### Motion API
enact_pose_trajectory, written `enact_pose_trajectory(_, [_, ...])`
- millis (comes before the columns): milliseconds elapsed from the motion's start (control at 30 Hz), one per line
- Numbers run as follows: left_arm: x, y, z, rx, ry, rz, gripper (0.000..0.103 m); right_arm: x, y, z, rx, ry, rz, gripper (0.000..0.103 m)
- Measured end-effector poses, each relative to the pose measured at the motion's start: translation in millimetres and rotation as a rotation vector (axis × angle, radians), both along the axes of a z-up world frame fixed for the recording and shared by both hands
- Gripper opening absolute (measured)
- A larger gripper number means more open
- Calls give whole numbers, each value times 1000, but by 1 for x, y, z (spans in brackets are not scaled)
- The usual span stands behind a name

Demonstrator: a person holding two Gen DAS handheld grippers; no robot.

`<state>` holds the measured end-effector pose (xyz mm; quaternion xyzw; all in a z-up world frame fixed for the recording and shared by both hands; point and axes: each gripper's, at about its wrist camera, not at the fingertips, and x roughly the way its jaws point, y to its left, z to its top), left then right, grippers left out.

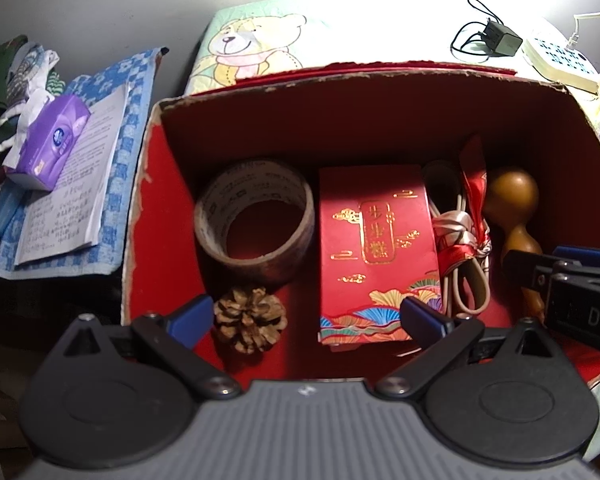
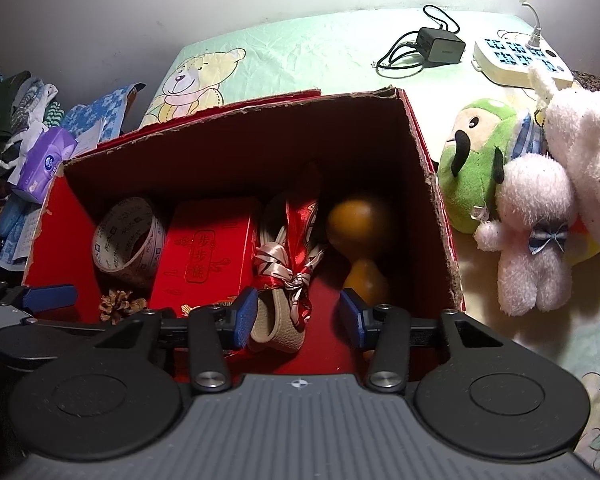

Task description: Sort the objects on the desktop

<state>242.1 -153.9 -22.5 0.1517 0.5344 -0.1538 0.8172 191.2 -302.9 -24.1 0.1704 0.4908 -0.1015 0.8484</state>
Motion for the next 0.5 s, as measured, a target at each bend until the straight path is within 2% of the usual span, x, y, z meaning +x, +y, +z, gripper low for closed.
enact_pose_trajectory(233, [-4,-3,-3,10,2,10,100,4,0,0,-24,13,-7,45])
enact_pose_trajectory(333, [-5,-3,0,6,-11,16,100,3,4,7,-62,-6,-5,52])
enact_pose_trajectory(500, [-5,-4,-1,9,-4,19,100,4,4,10,-87,-11,-9,52])
